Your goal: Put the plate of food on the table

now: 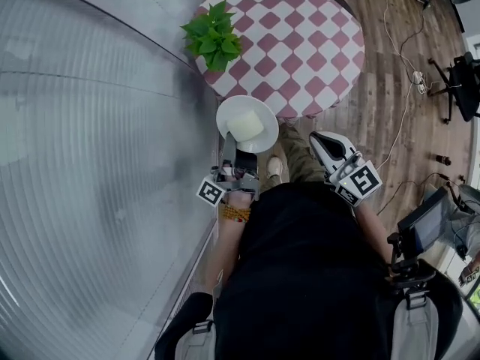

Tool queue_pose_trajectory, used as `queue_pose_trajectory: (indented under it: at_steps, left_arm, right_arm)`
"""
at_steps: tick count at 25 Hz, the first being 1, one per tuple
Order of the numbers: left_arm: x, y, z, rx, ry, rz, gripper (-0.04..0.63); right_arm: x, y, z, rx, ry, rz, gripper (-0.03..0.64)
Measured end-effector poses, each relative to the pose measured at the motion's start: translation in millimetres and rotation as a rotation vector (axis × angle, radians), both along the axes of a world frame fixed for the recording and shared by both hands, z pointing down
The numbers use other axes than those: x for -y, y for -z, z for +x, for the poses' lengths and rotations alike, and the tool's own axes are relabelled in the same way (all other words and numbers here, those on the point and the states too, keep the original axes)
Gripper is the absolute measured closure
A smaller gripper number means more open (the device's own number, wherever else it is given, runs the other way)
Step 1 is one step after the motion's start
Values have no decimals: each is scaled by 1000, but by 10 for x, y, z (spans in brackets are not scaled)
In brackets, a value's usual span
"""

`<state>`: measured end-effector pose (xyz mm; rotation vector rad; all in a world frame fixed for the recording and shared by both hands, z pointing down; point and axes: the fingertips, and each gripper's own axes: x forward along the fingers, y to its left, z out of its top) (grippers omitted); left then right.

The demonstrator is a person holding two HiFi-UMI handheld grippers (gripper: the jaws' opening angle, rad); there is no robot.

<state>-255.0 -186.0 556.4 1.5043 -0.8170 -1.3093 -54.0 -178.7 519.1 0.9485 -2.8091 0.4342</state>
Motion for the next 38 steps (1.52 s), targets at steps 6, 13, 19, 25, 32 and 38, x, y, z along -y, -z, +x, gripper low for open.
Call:
queue_pose_trajectory:
  at_steps: [6,13,19,25,32,38]
  left_arm:
    - [620,50,338,22,-45,-39,580]
    - [1664,115,695,85,-77,-52,580]
    - [2714,197,832,136,-96,-57,580]
    - [3846,269,693,119,20,-76,580]
    - [4916,370,740,132,82,-94,580]
    - [5441,-215,840,176,113,-253,580]
  right_arm:
    - [781,9,123,25,-13,-14,603]
    - [1303,-195,494,53,-117,-60,603]
    - [1694,-310,974,55,-220,-96,603]
    - [2033,-467,1533,35,-324,-154,603]
    - [2287,-481,1871,40,-436,-188,603]
    - [2430,-373,2143,46,-504,-197,603]
